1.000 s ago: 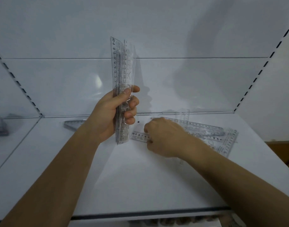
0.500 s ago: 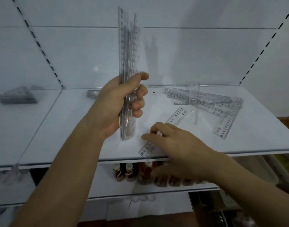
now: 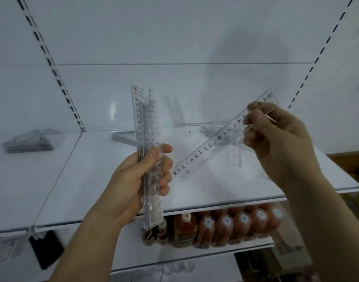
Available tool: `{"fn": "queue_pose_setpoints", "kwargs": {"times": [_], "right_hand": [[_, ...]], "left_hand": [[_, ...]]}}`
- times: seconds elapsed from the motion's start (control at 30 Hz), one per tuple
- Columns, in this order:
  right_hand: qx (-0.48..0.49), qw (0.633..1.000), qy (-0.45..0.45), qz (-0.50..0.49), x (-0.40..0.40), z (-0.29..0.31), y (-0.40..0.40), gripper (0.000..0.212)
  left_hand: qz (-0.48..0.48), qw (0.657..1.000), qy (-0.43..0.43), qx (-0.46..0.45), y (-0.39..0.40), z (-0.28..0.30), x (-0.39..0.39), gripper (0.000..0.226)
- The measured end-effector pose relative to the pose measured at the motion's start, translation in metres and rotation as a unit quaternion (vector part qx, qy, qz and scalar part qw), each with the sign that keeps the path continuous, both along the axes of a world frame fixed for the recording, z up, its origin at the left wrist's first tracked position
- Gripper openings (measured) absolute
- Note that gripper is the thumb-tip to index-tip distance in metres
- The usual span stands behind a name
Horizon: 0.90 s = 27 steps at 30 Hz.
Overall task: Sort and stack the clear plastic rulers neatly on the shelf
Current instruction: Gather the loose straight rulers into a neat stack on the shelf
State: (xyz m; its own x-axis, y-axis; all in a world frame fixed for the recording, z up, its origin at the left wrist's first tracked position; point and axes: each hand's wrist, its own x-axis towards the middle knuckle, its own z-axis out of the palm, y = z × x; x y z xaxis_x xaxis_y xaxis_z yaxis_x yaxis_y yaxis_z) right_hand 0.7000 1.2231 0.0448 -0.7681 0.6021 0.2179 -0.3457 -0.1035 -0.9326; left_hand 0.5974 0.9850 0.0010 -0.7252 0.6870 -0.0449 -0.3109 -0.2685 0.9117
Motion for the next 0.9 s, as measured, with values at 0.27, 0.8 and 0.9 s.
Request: {"fn": "queue_pose_setpoints", "kwargs": {"times": [0.27, 0.8, 0.9], "right_hand": [[0.080, 0.991, -0.048, 0.096, -0.026, -0.002, 0.025, 0.005], [0.597, 0.723, -0.333, 0.100, -0.103, -0.037, 0.140, 0.048], [0.641, 0.653, -0.381, 0.131, -0.104, -0.055, 0.145, 0.061]], "left_hand": [[-0.132, 0.988, -0.073, -0.040, 0.064, 0.006, 0.006, 0.038], [-0.058, 0.980, -0.191, 0.018, 0.141, -0.013, -0.006, 0.041], [-0.023, 0.984, -0.173, -0.034, 0.145, -0.006, -0.023, 0.035]]}}
